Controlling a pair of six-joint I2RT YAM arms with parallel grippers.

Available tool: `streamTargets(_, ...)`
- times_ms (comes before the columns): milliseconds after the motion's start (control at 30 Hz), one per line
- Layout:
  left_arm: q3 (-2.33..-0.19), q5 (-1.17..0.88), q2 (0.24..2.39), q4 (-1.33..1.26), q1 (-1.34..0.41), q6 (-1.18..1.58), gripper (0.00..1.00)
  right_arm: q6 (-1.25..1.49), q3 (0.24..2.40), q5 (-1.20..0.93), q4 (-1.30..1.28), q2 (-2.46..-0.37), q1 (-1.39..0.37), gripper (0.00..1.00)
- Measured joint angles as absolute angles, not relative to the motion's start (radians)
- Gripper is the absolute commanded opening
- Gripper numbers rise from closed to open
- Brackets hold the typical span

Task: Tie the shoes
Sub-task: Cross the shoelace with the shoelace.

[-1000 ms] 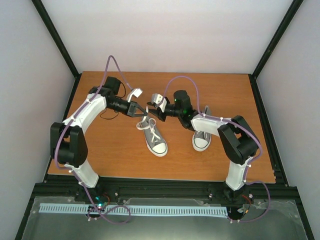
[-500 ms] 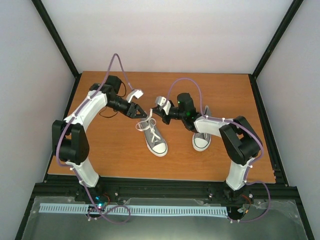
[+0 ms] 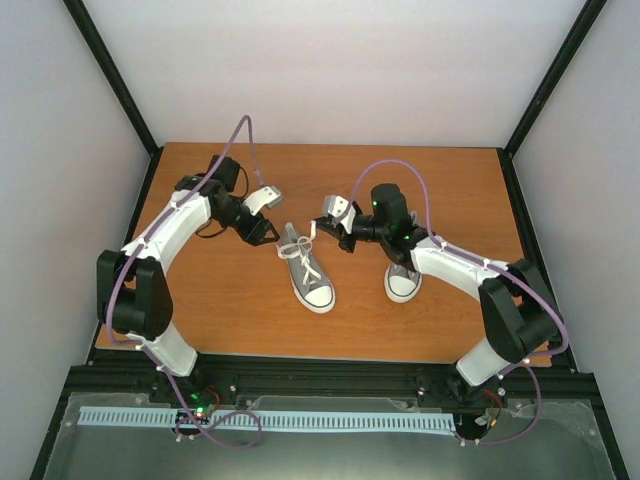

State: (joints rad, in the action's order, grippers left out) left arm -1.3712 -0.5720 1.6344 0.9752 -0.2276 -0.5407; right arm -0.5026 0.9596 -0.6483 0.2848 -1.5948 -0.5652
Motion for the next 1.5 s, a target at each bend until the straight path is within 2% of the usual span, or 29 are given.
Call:
streamTargets(133,-1.333,-0.548,1.652,0.887,-0.228,-0.557,0.56,-0.535,0.953,-0.685,0.192,-1.540,-0.565,0.03)
streamTargets(333,-1.191,-0.636,1.634,0.756,-0.236,-0.678,0.61,-0.547,0.930,-0.691,0.136,-1.521,-0.565,0.03)
streamTargets(533,-1.100,-0.561,1.634,0.617,-0.345,-0.732,0.60,-0.545,0.929,-0.678,0.133,-1.527,-0.565,0.03)
streamTargets(767,-1.039,-0.405,1.640,0.450,-0.397,-0.739,0.45,-0.533,0.931,-0.673,0.135,-1.559,-0.559,0.03)
streamTargets(867,-1.027,-0.358,1.643,0.405,-0.401,-0.746,0.34,-0.526,0.944,-0.675,0.138,-1.576,-0.549,0.03)
streamTargets(1033,-1.018,-0.328,1.645,0.396,-0.408,-0.766,0.04,-0.507,0.960,-0.680,0.149,-1.593,-0.533,0.03)
streamTargets(1067,-1.018,-0.327,1.644,0.398,-0.408,-0.763,0.01,-0.503,0.961,-0.682,0.154,-1.595,-0.531,0.03)
streamTargets(1267,-1.082,-0.343,1.644,0.501,-0.408,-0.752,0.01,-0.444,1.021,-0.673,0.163,-1.663,-0.528,0.03)
streamTargets(1500,-1.192,-0.379,1.644,0.606,-0.408,-0.724,0.01,-0.309,1.161,-0.635,0.169,-1.850,-0.527,0.03)
